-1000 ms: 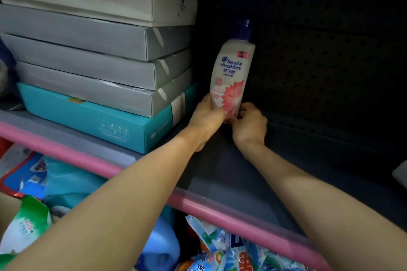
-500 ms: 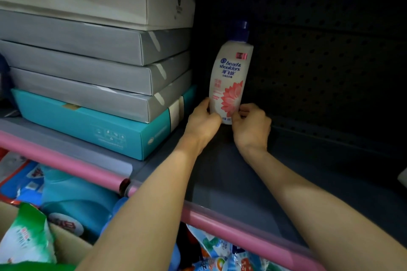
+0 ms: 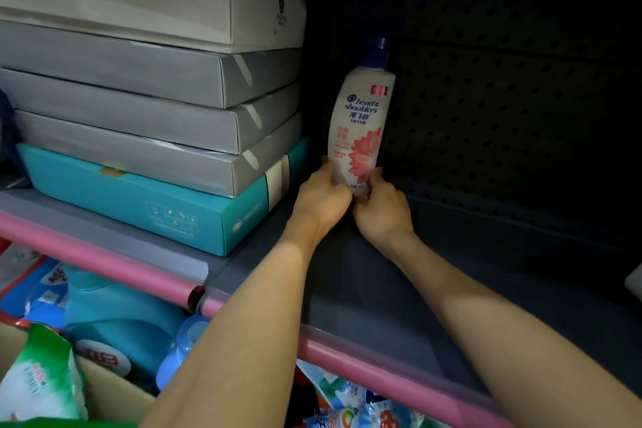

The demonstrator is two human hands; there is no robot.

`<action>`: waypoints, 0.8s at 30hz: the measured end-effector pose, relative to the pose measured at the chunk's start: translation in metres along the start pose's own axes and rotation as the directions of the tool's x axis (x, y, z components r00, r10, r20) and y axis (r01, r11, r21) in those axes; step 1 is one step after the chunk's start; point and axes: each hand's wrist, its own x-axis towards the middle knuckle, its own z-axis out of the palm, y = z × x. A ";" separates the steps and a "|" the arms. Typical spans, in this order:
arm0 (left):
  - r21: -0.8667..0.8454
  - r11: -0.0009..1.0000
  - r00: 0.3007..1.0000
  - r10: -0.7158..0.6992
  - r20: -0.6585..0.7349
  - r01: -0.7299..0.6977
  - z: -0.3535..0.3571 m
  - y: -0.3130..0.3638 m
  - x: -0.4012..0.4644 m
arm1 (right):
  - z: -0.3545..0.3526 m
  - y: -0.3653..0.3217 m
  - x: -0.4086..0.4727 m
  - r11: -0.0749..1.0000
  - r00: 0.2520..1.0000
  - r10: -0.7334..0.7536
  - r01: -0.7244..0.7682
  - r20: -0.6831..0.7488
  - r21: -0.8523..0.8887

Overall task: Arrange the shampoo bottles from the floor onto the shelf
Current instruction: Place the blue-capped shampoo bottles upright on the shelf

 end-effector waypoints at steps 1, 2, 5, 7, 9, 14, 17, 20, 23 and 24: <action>0.007 1.000 1.000 -0.005 0.002 0.005 0.000 0.001 0.000 | 0.000 0.000 0.000 1.000 1.000 -0.003 0.003 -0.005 0.008; 0.016 1.000 1.000 -0.010 0.009 0.010 0.000 0.001 0.001 | 0.000 0.000 0.000 1.000 1.000 -0.003 0.004 -0.011 0.018; 0.049 0.998 0.998 -0.033 0.044 0.031 -0.001 0.005 -0.001 | 0.000 0.001 0.001 0.998 1.000 0.004 -0.003 -0.012 0.058; 0.061 0.997 0.997 -0.050 0.063 0.046 -0.002 0.009 -0.003 | -0.001 0.000 0.000 0.997 1.000 0.011 -0.010 -0.008 0.078; 0.039 0.997 0.995 -0.071 0.074 0.069 -0.005 0.016 -0.006 | -0.004 -0.001 -0.005 0.993 0.999 0.032 -0.030 -0.017 0.116; -0.014 0.998 0.998 -0.059 -0.010 0.059 -0.005 0.039 -0.039 | -0.041 0.000 -0.035 0.978 0.983 0.169 -0.158 -0.067 0.139; -0.089 0.986 0.987 -0.147 -0.064 0.141 0.003 0.059 -0.075 | -0.088 0.003 -0.074 0.989 0.989 0.147 -0.147 0.011 0.007; -0.146 0.980 0.991 -0.132 0.021 0.134 0.015 0.083 -0.117 | -0.152 0.018 -0.120 0.947 0.986 0.137 -0.104 0.090 -0.304; -0.163 0.980 0.986 -0.092 0.138 0.114 0.029 0.110 -0.161 | -0.212 0.046 -0.163 0.764 0.991 0.137 -0.111 -0.009 -0.635; -0.164 0.979 0.980 -0.092 0.174 0.121 0.034 0.117 -0.175 | -0.228 0.056 -0.175 0.701 0.982 0.184 -0.164 -0.046 -0.694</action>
